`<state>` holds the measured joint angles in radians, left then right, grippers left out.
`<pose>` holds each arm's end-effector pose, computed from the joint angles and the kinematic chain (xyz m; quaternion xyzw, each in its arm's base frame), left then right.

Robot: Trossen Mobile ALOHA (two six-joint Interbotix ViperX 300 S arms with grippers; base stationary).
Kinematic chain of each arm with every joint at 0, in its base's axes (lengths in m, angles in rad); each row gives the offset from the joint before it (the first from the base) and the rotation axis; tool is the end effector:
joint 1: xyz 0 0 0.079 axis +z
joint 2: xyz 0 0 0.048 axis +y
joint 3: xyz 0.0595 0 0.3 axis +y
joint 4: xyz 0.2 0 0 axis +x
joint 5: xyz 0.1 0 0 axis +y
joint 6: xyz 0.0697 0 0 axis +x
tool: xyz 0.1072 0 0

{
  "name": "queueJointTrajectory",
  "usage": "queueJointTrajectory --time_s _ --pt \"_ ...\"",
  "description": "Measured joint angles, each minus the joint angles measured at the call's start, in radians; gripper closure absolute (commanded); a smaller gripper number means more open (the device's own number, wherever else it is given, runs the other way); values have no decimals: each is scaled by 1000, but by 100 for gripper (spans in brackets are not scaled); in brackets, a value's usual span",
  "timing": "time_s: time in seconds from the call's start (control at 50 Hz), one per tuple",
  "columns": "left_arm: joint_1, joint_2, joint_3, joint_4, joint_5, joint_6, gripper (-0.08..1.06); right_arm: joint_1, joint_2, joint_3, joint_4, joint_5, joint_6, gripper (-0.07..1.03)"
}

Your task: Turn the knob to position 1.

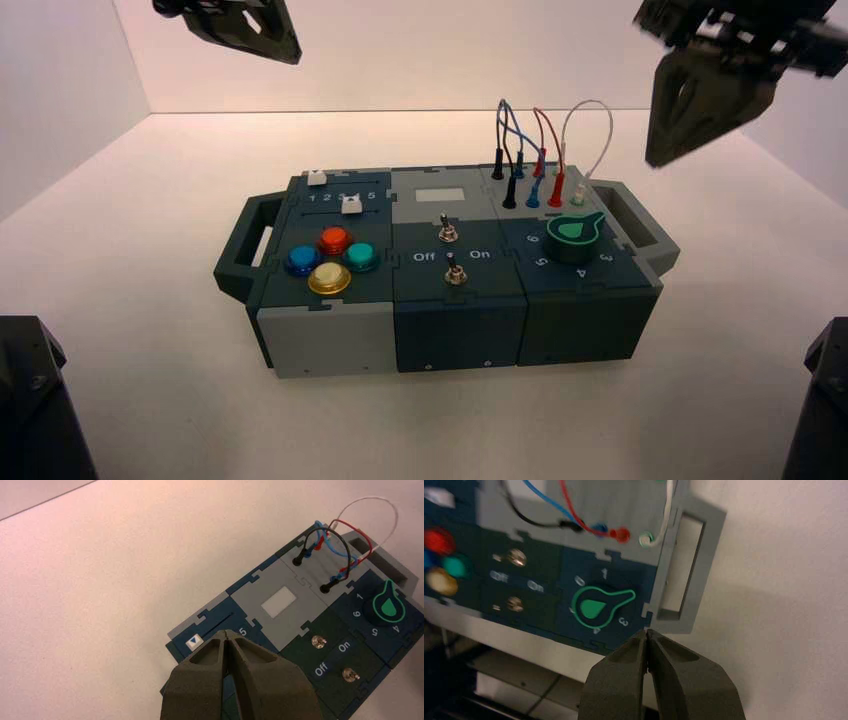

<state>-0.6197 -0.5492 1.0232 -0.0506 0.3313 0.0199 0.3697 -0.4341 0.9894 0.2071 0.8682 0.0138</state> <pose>0.2292 -0.1671 0.1495 0.1041 0.3780 -0.2825 0.8755 0.1860 0.1018 0.0935 -0.0140 0.6584 0.1497 0.7375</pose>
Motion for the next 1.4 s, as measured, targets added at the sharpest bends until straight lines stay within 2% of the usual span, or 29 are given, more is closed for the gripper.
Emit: queueJointTrajectory --time_s 0.5,1.4 --pt "0 31 -23 0 0 2 101 72 150 -2 28 -38 -3 99" --pt "0 31 -25 0 -2 2 101 72 256 -20 31 -138 -8 99"
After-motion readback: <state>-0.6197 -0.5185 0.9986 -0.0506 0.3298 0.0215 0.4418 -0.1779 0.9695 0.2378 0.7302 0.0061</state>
